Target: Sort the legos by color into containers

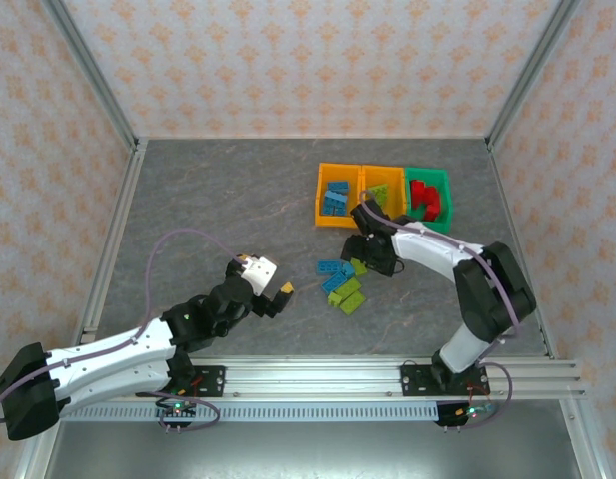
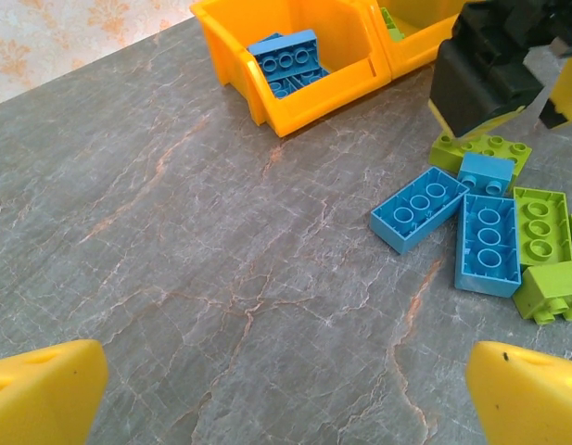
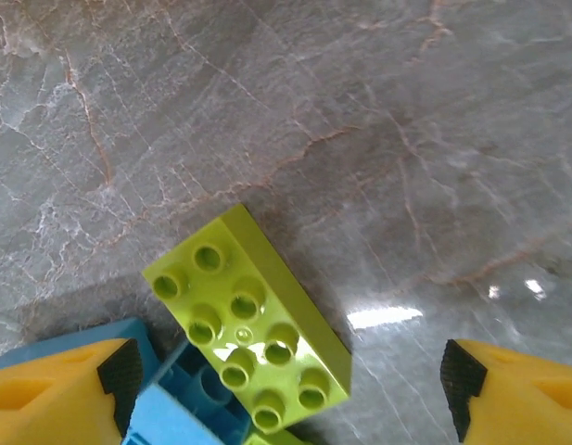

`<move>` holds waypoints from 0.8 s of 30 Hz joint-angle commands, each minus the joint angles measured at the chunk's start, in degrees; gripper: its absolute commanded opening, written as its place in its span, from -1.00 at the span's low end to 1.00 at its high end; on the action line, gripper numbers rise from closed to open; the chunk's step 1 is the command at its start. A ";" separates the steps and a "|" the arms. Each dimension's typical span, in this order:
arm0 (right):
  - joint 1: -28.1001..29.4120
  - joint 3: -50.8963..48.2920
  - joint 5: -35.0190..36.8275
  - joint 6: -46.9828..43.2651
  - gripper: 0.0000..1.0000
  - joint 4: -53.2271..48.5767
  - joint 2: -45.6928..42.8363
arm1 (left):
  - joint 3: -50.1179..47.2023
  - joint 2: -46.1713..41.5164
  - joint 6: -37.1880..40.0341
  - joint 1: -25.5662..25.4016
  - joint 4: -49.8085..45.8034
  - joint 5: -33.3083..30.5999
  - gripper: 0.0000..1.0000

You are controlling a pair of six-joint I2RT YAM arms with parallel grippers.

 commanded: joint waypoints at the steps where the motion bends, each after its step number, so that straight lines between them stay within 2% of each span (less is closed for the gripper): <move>1: 0.06 1.04 -1.35 -0.78 0.65 1.49 3.12 | 0.92 -0.79 0.06 -0.09 -0.01 -1.40 1.00; 9: 0.06 -1.22 -2.12 0.22 0.46 2.80 5.53 | 0.83 -1.82 0.06 -0.06 -0.36 -1.33 1.00; 16: 0.10 -4.09 3.59 3.19 0.09 2.53 2.22 | 0.84 -1.94 0.01 -0.06 -0.55 -1.40 1.00; 21: -0.03 -7.42 4.89 5.37 -0.31 4.06 -0.71 | 0.83 -2.07 0.01 -0.10 -0.62 -1.25 1.00; 24: -0.11 -8.71 5.47 6.32 -0.39 4.28 -3.55 | 0.70 -2.35 0.03 -0.08 -0.41 -1.03 1.00</move>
